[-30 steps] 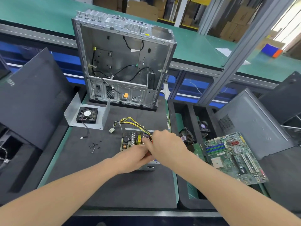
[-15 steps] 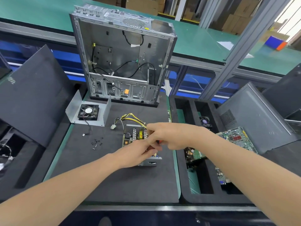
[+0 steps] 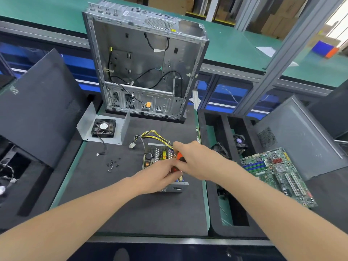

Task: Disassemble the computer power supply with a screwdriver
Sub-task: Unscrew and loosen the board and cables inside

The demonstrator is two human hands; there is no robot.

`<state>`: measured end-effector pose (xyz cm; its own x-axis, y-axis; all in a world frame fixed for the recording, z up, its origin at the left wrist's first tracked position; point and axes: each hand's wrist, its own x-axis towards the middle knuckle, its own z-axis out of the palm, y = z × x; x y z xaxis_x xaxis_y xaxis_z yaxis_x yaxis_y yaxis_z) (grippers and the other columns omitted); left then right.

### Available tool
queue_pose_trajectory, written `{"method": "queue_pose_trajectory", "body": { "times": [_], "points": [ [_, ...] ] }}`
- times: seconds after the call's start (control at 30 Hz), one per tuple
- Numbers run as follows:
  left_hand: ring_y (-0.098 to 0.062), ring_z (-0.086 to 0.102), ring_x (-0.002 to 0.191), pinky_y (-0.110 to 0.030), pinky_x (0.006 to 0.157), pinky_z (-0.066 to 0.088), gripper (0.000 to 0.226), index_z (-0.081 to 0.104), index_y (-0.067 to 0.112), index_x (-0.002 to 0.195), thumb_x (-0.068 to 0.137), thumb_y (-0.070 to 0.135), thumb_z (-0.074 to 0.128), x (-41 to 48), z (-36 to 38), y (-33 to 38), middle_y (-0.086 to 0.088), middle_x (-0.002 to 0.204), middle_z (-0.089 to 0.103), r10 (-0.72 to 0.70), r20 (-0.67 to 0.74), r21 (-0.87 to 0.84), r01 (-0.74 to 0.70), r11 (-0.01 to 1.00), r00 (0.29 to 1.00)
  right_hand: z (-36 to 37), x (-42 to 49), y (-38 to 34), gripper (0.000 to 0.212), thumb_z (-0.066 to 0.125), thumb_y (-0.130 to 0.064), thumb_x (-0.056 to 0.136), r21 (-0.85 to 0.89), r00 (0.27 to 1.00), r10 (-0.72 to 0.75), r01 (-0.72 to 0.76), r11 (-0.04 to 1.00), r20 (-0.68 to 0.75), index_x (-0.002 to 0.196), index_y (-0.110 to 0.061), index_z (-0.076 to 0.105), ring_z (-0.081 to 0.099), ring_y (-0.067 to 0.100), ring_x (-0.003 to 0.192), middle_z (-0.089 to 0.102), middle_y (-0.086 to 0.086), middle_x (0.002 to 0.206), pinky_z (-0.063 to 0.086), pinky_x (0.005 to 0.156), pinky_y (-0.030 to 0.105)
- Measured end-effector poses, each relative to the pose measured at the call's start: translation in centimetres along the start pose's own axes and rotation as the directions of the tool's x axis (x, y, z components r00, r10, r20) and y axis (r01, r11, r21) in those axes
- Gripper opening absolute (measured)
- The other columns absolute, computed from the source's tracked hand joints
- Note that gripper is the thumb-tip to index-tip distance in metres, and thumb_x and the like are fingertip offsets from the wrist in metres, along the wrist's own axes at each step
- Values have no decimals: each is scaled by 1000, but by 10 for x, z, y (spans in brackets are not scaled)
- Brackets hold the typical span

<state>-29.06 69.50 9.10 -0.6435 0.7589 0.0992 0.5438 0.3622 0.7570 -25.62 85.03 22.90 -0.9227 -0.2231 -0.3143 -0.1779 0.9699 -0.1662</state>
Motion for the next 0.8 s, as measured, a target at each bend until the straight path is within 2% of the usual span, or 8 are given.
{"method": "queue_pose_trajectory", "body": {
  "times": [0.1,0.17,0.23,0.37,0.47,0.63,0.73,0.8],
  "points": [
    [4,53,76,-9,64,37,21,33,46,90,107,42,46,1,1,-3,15,80,52,-12,20,24,12,1000,1000,-12,-1,13,18,59,-15,98,4,961,-235,237,972,148,111,-22,49,55,25,92,52,0,103,48,78,42],
    [11,54,76,-6,65,38,24,28,46,88,106,45,44,1,2,-4,17,79,50,-14,20,42,13,999,1000,-16,0,14,30,59,4,89,-8,925,-325,333,943,195,103,-20,49,49,19,87,43,-6,99,41,72,38],
    [19,53,77,-3,67,38,24,29,46,88,106,46,44,0,3,-2,22,76,46,0,7,57,0,998,1000,-18,-1,13,30,59,5,85,17,915,-356,360,933,189,100,-19,51,47,18,84,42,-7,97,39,70,37],
    [0,52,76,-15,68,37,22,40,44,81,99,52,32,1,2,0,14,78,46,37,47,70,-40,997,998,-12,-9,2,34,60,-48,96,-141,982,-179,186,972,62,111,-19,49,59,28,87,54,1,89,51,71,42],
    [1,47,76,-18,71,33,28,36,39,76,98,53,27,2,2,0,18,75,43,61,68,78,-66,995,996,1,-10,-18,59,30,-73,98,-348,983,125,-166,923,-137,95,-16,44,46,29,68,35,1,68,31,51,34],
    [2,53,73,-19,66,36,21,43,42,85,105,50,41,-1,1,-3,18,78,54,-10,51,35,9,999,999,5,4,-16,30,47,-42,103,-160,988,135,-146,976,-77,96,-13,44,51,33,75,38,3,72,35,57,34],
    [0,56,77,-12,66,38,11,50,37,96,108,38,49,-1,0,-3,19,85,62,-26,30,-11,26,1000,999,-8,2,-2,15,54,-32,101,-88,998,-42,47,995,55,106,-19,50,59,34,83,51,3,87,49,64,39],
    [1,56,79,-13,67,37,14,54,30,98,108,39,50,-1,0,-5,18,87,63,-37,36,8,36,999,999,-14,0,5,15,59,-16,96,-146,964,-224,245,958,146,109,-20,53,51,23,85,45,-1,98,43,67,34]
  ]
}}
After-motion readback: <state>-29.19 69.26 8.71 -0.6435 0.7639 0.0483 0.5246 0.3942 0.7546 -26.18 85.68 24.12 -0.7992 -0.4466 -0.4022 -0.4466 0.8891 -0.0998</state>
